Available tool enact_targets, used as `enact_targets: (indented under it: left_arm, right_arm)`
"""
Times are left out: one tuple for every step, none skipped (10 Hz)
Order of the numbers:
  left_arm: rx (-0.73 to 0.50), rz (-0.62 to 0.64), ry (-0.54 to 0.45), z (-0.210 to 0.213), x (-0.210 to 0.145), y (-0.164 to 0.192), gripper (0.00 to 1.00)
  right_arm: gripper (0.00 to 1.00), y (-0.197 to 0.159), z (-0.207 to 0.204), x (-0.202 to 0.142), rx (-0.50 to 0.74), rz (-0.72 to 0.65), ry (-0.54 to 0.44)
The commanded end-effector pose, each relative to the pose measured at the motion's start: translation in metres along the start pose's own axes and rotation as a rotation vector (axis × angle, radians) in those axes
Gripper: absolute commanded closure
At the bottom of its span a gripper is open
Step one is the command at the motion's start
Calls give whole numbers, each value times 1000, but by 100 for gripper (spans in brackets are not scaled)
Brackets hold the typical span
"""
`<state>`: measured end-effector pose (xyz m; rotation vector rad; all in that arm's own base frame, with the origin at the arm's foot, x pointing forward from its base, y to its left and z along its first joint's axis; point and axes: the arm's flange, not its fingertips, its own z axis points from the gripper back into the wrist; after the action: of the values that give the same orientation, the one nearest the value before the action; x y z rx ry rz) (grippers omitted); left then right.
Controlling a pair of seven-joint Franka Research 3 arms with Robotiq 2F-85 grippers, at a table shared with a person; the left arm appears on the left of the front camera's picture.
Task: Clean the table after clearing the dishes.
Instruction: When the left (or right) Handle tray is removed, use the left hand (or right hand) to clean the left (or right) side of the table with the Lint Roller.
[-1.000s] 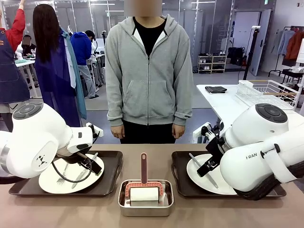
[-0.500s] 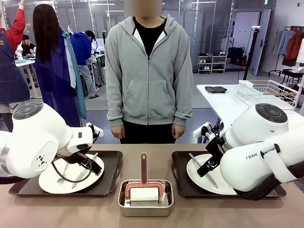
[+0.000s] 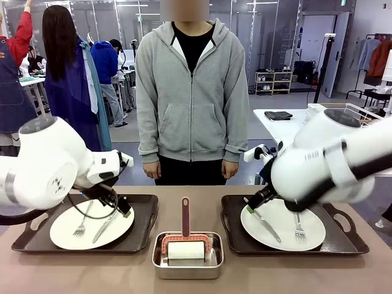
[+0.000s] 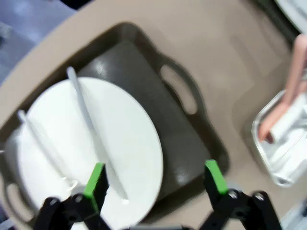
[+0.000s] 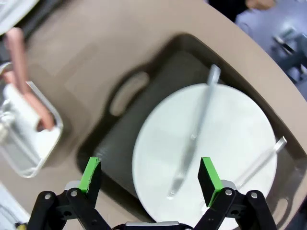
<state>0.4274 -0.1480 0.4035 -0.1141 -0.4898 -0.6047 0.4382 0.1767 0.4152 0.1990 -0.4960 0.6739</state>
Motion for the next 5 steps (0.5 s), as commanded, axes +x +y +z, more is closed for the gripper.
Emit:
enact_targets:
  left_arm:
    - [-233, 68, -46, 26, 6, 36, 0]
    - [-401, 94, -103, 40, 6, 52, 0]
    - [-535, 145, -154, 48, 2, 72, 0]
    - [-746, 184, -217, 54, -6, 94, 0]
    - [-874, 242, -290, 58, -16, 114, 0]
  right_arm:
    - [0, -42, 17, 14, 187, -35, -5]
    - [0, -54, 24, 22, 293, -82, -33]
    - [0, -67, 32, 26, 403, -122, -72]
    - [0, -76, 35, 26, 554, -171, -110]
    - [0, -86, 38, 22, 712, -234, -177]
